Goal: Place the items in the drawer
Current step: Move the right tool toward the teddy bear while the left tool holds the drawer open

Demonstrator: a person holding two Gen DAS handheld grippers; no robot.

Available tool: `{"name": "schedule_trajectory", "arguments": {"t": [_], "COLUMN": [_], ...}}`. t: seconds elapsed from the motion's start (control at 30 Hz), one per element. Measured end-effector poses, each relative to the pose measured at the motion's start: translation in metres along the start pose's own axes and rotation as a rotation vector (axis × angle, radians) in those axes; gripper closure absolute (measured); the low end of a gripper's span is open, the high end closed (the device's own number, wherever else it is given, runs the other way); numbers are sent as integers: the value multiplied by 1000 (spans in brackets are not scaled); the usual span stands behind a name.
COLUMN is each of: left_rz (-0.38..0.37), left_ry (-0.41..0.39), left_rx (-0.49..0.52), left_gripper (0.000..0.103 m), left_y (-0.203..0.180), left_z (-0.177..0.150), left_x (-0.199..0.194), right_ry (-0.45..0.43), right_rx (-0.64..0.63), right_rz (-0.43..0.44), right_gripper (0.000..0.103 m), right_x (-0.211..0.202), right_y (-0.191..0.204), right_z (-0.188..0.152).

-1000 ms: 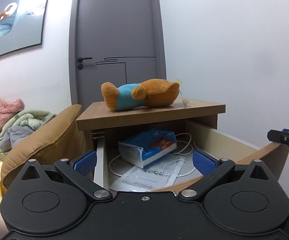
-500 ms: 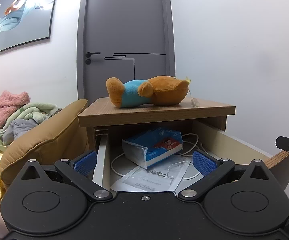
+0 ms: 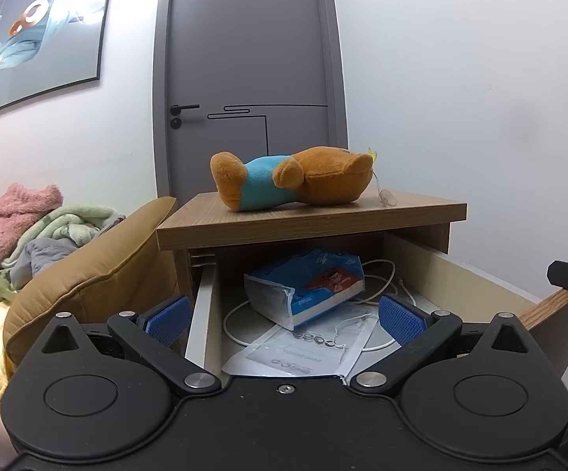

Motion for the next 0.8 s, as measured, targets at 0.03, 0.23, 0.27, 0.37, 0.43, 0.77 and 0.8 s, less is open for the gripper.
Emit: {"name": "schedule_trajectory", "arguments": {"t": [0.03,0.23,0.27,0.37,0.43,0.77,0.8], "left_rz": [1,1,4,17,28,45,44], "left_ry": [1,-2,-4,-7,1,105,113], "left_rx": [1,16,18,25,30,18,15], "left_gripper": [2,2,2,2,2,2,2], "left_y": [0,0,0,4,7,15,16], "left_z": [0,8,11,23,31,43,41], "left_x": [0,1,1,2,5,32,34], "right_ry": [3,23,34,68,101,319,343], "right_rx": [-7,-20,-18,-21,-40,-108,-117], "right_rz": [-11,-32,-33,-35,-25,17,15], "right_gripper": [0,0,0,0,0,0,0], "right_x": [1,6,8,15,21,64,69], "right_y": [0,11,14,23,33,70,72], "right_z": [2,21,24,32,34,43,43]}}
Point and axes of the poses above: each gripper's, at about its wrist camera, not at the fingertips, and x roughly the way its jaws point, y to its left, z to its top, the point moved 8 cm from there along x, roughly the way its jaws point, and after that the axes turned 10 degrees about x, right-handed, at the moved point
